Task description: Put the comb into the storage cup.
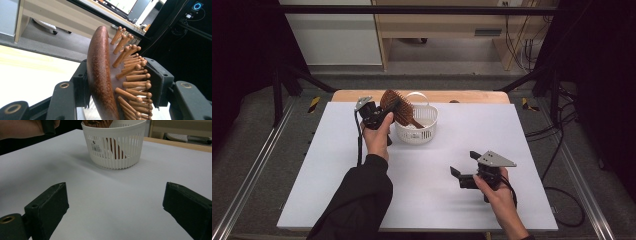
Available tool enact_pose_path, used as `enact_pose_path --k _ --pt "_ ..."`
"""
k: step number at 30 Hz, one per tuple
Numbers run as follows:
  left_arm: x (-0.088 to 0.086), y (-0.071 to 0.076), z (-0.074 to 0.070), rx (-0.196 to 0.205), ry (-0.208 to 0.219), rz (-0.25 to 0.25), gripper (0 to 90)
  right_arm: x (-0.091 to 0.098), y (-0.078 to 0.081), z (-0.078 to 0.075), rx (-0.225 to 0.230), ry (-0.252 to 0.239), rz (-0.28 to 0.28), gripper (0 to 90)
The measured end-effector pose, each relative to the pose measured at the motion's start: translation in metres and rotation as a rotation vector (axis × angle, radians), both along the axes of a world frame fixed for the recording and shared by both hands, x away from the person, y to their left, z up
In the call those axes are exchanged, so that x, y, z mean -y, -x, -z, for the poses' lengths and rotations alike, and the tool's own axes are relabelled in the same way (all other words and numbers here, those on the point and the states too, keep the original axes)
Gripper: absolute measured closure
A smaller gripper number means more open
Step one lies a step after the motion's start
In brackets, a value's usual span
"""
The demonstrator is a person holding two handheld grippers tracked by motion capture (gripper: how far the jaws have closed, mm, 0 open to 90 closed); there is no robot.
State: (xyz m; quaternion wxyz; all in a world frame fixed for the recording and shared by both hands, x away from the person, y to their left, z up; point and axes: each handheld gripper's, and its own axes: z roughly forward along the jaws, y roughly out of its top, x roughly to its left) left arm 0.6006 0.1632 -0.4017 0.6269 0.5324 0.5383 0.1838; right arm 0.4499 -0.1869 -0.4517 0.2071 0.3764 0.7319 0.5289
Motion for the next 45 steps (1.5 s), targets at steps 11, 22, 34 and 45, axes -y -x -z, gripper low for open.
enact_pose_path --k 11,22,34,45 --pt "-0.0036 -0.0007 0.0037 -0.013 0.011 -0.014 43.6 0.0001 0.0001 -0.0001 0.0 0.0 -0.001 6.7" --pt "-0.0055 -0.0008 0.0047 -0.019 0.005 -0.012 42.7 -0.0002 0.0001 -0.0001 -0.001 0.002 -0.004 6.7" --pt "-0.0056 -0.0017 0.0069 -0.027 0.008 -0.009 42.1 -0.0004 0.0 0.0001 -0.001 0.002 -0.004 6.7" --pt "-0.0057 -0.0017 0.0077 -0.033 0.012 -0.007 41.7 -0.0007 -0.0001 0.0002 0.0 0.003 -0.007 6.6"
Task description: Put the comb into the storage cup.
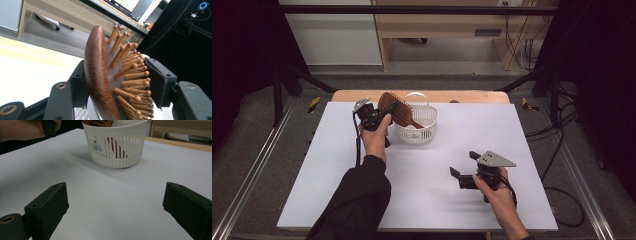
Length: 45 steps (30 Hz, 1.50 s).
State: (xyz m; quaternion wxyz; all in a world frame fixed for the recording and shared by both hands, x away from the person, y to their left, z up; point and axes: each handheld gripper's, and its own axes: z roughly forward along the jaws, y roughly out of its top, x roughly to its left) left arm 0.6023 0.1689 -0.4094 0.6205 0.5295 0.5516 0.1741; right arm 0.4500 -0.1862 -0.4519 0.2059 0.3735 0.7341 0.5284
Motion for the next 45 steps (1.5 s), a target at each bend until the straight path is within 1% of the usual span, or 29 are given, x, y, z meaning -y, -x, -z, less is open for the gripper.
enact_pose_path --k 17,25,28,34,37,45 --pt "-0.0004 0.0002 0.0001 -0.003 -0.003 -0.004 41.0 0.0 -0.0002 0.0001 0.002 0.002 -0.004 6.6" --pt "-0.0012 -0.0003 0.0005 -0.009 -0.014 -0.009 40.1 0.0001 -0.0001 0.0001 -0.003 0.001 -0.003 6.6" --pt "-0.0019 -0.0003 0.001 -0.011 -0.007 -0.013 39.8 -0.0002 0.0 0.0001 -0.005 0.001 -0.005 6.6" --pt "-0.0025 -0.0005 0.0008 -0.01 -0.01 -0.018 39.5 -0.0001 -0.0001 0.0002 -0.005 0.001 -0.005 6.6" --pt "-0.0036 -0.001 0.002 -0.018 -0.017 -0.018 39.4 -0.0003 0.0 0.0001 -0.006 0.001 -0.005 6.6" --pt "-0.0042 -0.0009 0.0029 -0.018 -0.013 -0.021 39.2 -0.0006 -0.0002 0.0003 -0.005 0.002 -0.008 6.6"
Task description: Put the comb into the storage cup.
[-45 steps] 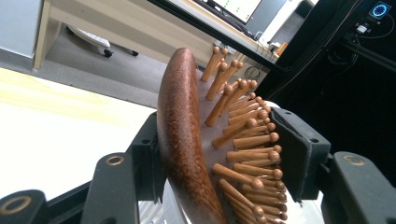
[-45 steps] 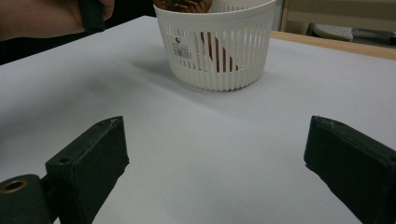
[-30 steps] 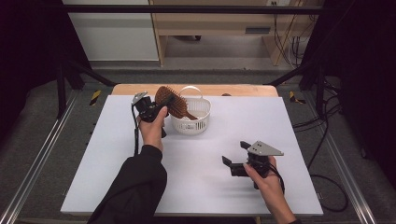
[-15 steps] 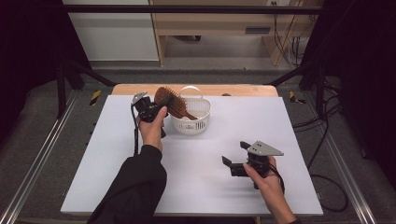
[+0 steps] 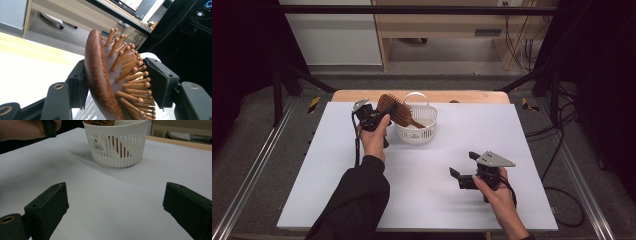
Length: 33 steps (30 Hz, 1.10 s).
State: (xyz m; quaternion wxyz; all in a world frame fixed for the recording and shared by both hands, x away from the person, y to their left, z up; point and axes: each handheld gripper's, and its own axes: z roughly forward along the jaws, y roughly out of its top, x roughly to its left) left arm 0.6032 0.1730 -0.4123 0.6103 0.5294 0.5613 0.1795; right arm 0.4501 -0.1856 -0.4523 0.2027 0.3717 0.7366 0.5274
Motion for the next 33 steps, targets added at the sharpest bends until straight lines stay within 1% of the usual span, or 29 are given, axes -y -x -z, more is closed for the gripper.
enact_pose_path --k 33 --pt "-0.0024 -0.0009 0.0028 -0.011 -0.003 -0.009 37.5 -0.0005 0.0001 0.0001 -0.004 0.001 0.0 6.5"
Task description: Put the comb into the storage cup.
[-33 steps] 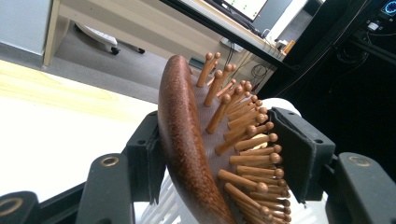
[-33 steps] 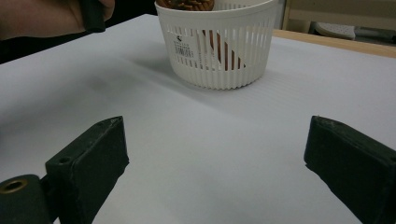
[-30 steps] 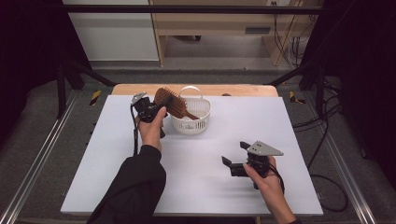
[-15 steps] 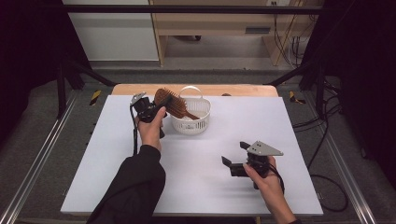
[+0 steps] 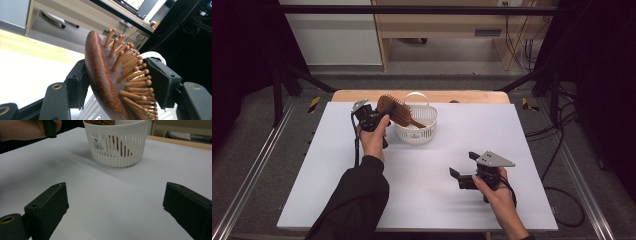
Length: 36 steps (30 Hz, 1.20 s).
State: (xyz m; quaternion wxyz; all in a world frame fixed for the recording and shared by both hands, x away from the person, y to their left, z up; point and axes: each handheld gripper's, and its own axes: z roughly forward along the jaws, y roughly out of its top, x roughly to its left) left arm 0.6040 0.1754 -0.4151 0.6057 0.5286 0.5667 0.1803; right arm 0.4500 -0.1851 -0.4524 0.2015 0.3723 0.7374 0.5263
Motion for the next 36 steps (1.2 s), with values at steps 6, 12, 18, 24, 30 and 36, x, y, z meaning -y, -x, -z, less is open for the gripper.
enact_pose_path --k 6,12,18,24,30,36 --pt "-0.0013 -0.0003 0.0007 0.0 0.0 -0.002 36.9 0.0001 -0.0001 0.0 0.0 -0.001 0.0 6.5" --pt "-0.001 -0.0002 0.0008 0.0 0.006 -0.003 36.8 0.0 -0.0001 0.0001 0.0 0.0 0.0 6.5" --pt "-0.0012 -0.0003 0.0011 0.003 0.007 -0.003 36.5 0.0 -0.0001 0.0001 -0.001 0.001 -0.001 6.5" --pt "-0.0012 -0.0003 0.001 0.004 0.009 -0.002 35.9 -0.0002 -0.0002 0.0002 -0.001 0.001 -0.001 6.4" --pt "-0.0017 -0.0003 0.0007 0.007 0.014 -0.003 33.9 0.0 -0.0002 0.0002 -0.001 0.0 -0.001 6.4" --pt "-0.0026 -0.0002 0.0006 0.005 0.017 -0.006 31.5 -0.0002 -0.0003 0.0002 0.0 0.001 -0.002 6.5"
